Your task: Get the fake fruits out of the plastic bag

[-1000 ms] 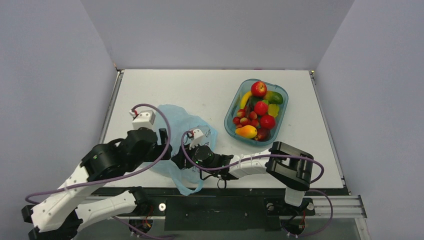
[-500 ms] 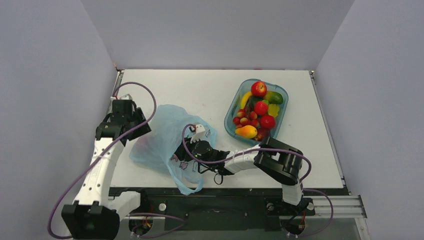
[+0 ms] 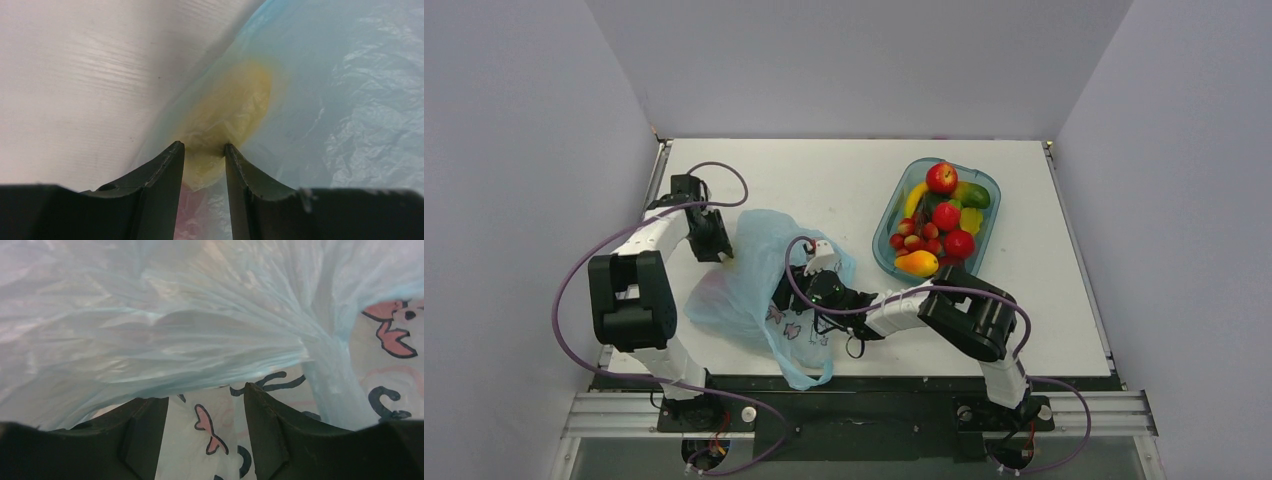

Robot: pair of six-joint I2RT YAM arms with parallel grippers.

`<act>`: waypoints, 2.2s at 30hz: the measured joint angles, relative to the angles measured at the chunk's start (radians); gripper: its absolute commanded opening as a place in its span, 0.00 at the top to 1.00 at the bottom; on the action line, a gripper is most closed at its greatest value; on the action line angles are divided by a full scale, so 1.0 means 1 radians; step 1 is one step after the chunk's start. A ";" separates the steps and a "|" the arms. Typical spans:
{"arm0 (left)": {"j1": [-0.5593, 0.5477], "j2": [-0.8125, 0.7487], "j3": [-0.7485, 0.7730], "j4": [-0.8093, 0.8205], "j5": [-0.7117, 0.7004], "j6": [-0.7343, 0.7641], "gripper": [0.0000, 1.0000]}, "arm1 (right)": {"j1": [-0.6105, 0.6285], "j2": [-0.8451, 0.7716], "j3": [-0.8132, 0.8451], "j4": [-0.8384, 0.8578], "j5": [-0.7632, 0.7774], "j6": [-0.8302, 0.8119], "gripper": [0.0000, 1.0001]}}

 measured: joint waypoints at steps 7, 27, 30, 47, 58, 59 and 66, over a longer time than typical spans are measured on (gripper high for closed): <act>-0.037 0.036 0.010 0.047 0.153 0.018 0.73 | -0.002 0.000 0.021 -0.027 0.034 0.005 0.32; -0.105 -0.025 -0.235 0.231 0.563 -0.021 0.74 | 0.007 0.083 0.163 -0.269 0.336 0.186 0.30; -0.105 -0.027 -0.241 0.245 0.574 -0.020 0.74 | 0.020 0.114 0.226 -0.328 0.364 0.175 0.30; -0.111 -0.280 -0.175 0.034 0.307 -0.010 0.26 | 0.059 0.243 0.438 -0.468 0.542 0.020 0.74; -0.108 -0.991 -0.204 -0.089 0.111 -0.236 0.21 | 0.051 0.238 0.399 -0.401 0.558 -0.014 0.75; -0.114 -1.076 -0.264 -0.080 0.155 -0.276 0.20 | 0.051 0.237 0.397 -0.400 0.558 -0.013 0.74; -0.152 -1.304 -0.490 -0.162 0.374 -0.402 0.18 | 0.052 0.235 0.396 -0.400 0.556 -0.014 0.71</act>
